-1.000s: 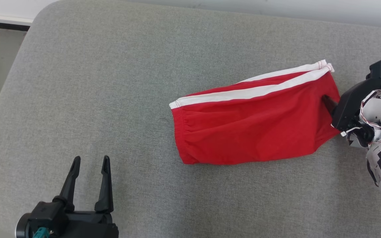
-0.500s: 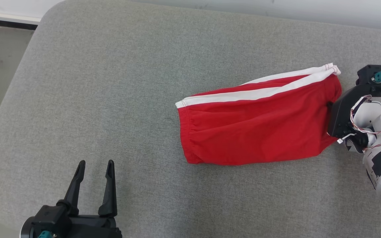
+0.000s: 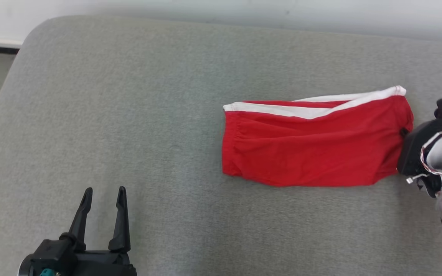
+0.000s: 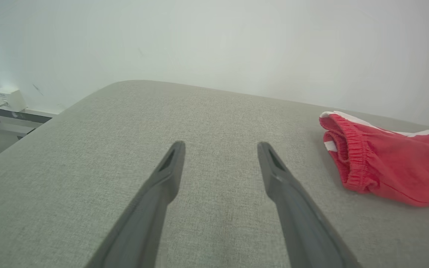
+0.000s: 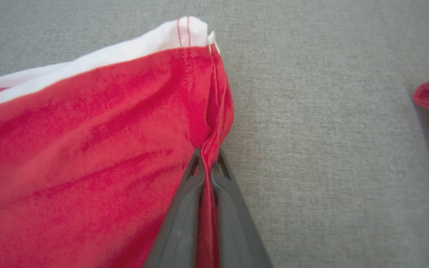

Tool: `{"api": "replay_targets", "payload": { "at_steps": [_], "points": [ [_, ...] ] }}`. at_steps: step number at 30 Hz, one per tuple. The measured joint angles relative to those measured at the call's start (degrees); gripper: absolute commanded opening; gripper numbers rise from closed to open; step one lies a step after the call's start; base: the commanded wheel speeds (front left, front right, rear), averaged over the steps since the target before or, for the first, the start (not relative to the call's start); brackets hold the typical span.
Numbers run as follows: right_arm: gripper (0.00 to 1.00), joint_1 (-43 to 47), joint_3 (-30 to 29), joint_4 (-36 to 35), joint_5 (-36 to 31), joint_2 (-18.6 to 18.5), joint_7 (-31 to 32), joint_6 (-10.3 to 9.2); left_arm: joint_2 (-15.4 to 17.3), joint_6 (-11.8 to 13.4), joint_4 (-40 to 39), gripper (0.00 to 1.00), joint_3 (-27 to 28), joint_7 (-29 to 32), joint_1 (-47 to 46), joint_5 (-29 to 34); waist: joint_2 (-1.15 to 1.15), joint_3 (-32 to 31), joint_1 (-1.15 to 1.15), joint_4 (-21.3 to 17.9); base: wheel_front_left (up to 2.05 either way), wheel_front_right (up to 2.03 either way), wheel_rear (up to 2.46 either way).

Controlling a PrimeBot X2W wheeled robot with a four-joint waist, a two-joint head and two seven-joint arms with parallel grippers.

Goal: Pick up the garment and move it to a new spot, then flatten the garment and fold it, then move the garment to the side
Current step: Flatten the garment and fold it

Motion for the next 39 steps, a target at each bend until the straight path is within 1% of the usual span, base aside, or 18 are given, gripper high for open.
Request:
{"api": "replay_targets", "payload": {
  "at_steps": [7,11,15,19,23,24,25,29,33,39],
  "points": [
    [0.00,1.8,-0.8,0.0,-1.2,-2.4,-2.4,-0.01,0.0,-0.2,0.0,1.00,0.0,0.0,0.7,0.0,0.00,-2.2,0.00,-3.1,0.00,0.00,0.00],
    [0.00,2.0,-1.3,-0.2,-2.6,-3.3,-3.5,-0.01,0.0,0.2,0.2,1.00,-0.1,0.0,1.2,0.0,0.00,-3.8,-0.01,-4.7,0.00,0.00,0.00],
    [0.00,0.8,-0.9,-2.0,-4.1,-2.9,-3.3,-0.01,0.0,0.7,0.6,1.00,-0.5,0.0,1.5,-0.1,0.00,-5.4,-0.01,-5.7,0.00,0.00,0.00],
    [0.00,0.2,0.5,-4.8,-5.1,-0.1,-0.9,-0.01,0.0,0.7,0.8,1.00,-0.7,0.0,2.3,-0.6,0.00,-6.7,-0.01,-6.2,0.00,0.00,0.00],
    [0.00,0.1,2.5,-8.3,-5.7,2.8,1.9,-0.01,0.0,0.8,0.6,1.00,-0.7,0.0,2.6,-1.3,0.00,-7.3,-0.02,-5.8,0.00,0.00,0.00],
    [0.00,0.1,3.0,-9.3,-5.7,3.8,2.6,-0.01,0.0,0.8,0.5,1.00,-0.7,0.0,2.7,-1.4,0.00,-7.4,-0.01,-5.6,0.00,0.00,0.00],
    [0.00,0.1,4.1,-10.9,-5.7,5.9,4.0,-0.01,0.0,0.8,0.5,1.00,-0.7,0.0,3.0,-1.5,0.00,-7.4,-0.01,-5.1,0.00,0.00,0.00],
    [0.00,0.3,5.9,-13.4,-5.7,9.3,6.2,-0.02,0.0,0.8,0.5,1.00,-1.1,0.0,3.1,-1.7,-0.01,-7.4,-0.01,-3.8,0.00,0.00,0.00],
    [0.00,1.1,7.5,-14.5,-5.5,12.6,7.8,-0.01,0.0,0.8,0.9,1.00,-1.6,0.0,3.1,-1.9,0.00,-7.4,-0.01,-2.4,0.00,0.00,0.00],
    [0.00,2.7,9.0,-14.1,-5.5,15.1,9.2,-0.02,0.0,1.0,1.3,1.00,-2.4,0.0,3.1,-2.3,0.00,-7.5,-0.01,-0.2,0.00,0.00,0.00]
  ]
}}
